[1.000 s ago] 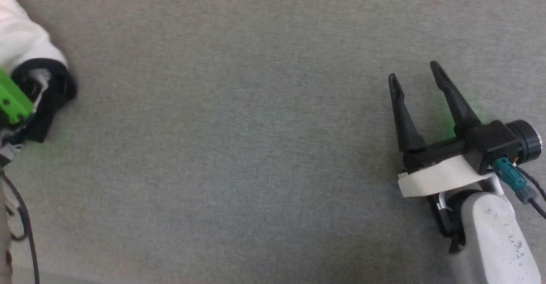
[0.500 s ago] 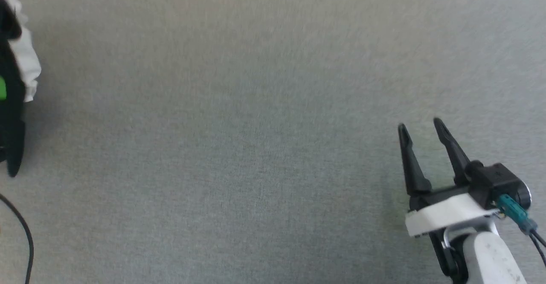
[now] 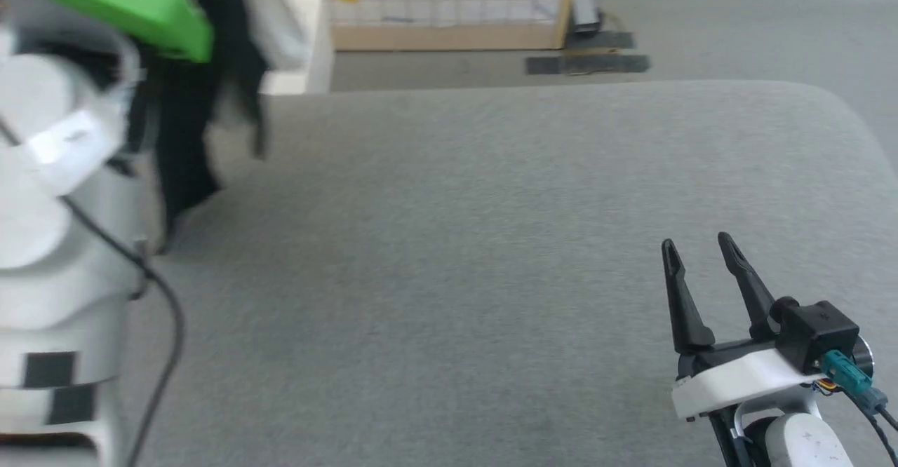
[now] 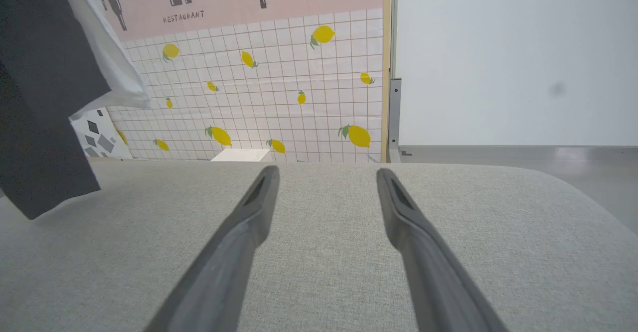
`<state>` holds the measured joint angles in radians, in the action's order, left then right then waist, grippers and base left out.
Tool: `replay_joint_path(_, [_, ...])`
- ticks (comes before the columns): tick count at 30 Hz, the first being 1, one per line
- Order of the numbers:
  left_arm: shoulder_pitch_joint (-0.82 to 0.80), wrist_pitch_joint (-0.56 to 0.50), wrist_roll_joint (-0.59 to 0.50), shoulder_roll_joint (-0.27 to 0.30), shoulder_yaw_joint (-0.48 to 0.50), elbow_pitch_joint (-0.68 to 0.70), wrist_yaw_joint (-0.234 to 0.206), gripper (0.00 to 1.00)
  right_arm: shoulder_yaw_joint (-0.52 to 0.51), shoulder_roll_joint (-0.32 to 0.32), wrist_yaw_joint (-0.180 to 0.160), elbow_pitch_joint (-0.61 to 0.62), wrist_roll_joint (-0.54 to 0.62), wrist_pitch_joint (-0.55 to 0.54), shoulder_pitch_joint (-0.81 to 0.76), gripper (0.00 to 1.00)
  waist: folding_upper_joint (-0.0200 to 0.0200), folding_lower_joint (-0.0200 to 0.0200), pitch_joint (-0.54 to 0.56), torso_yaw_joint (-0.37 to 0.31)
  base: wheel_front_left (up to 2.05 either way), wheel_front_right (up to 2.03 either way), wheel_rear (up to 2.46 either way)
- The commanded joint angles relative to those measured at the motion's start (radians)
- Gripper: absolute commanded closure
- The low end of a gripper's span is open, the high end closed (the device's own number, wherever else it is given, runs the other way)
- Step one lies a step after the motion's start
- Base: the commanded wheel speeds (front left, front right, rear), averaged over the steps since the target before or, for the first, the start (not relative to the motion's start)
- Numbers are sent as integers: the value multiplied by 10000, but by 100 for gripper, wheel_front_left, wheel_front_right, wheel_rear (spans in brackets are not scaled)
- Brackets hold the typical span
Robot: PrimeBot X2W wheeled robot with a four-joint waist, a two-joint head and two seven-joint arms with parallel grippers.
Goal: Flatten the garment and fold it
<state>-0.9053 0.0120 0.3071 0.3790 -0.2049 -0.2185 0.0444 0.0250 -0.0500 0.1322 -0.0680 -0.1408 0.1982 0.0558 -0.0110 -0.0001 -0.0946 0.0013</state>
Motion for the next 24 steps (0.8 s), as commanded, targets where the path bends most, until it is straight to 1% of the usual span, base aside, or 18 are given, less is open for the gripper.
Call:
replay_joint_path(1, [-157, -45, 215, -348, -191, 32, 54, 100, 10, -4, -15, 63, -60, -24, -133, 0, 110, 1, 556, -1224, 0, 0, 0])
replay_joint_path(4, [-29, -303, 316, -890, -679, -93, 108, 100, 42, -3, -15, 127, -105, -48, -147, 0, 110, 1, 439, -1549, 0, 0, 0])
replay_joint_path(6, [244, -710, 355, -1123, -1068, -360, 172, 100, 97, -3, -15, 151, -144, -60, -146, 0, 110, 1, 337, -1741, 0, 0, 0])
replay_joint_path(8, [618, -1214, 495, -1347, -1408, -689, 235, 100, 114, -3, -15, 168, -176, -64, -163, 0, 110, 1, 221, -1868, 0, 0, 0])
replay_joint_path(11, [1465, -2303, 831, -1648, -2015, -1318, 381, 100, 111, -3, -15, 155, -235, -52, -179, 0, 110, 1, 48, -1973, 0, 0, 0])
replay_joint_path(17, [3163, -4626, 1770, -2046, -2990, -2443, 627, 100, 191, -3, -15, 104, -274, -40, -91, 0, 110, 1, -193, -2022, 0, 0, 0])
replay_joint_path(19, [3643, -5214, 2066, -2100, -3235, -2660, 684, 100, 249, -3, -15, 79, -268, -42, -57, 0, 110, 1, -211, -2030, 0, 0, 0])
replay_joint_path(22, [4207, -5764, 2469, -2181, -3381, -2819, 716, 100, 313, -3, -15, 46, -247, -55, -31, 0, 110, 1, -186, -2006, 0, 0, 0])
replay_joint_path(23, [4353, -5782, 2571, -2207, -3360, -2805, 704, 27, 325, -3, -15, 36, -236, -63, -39, 0, 110, 1, -154, -1985, 0, 0, 0])
replay_joint_path(24, [4450, -5689, 2625, -2229, -3308, -2754, 659, 2, 329, -3, -15, 30, -232, -68, -50, 0, 110, 1, -130, -1963, 0, 0, 0])
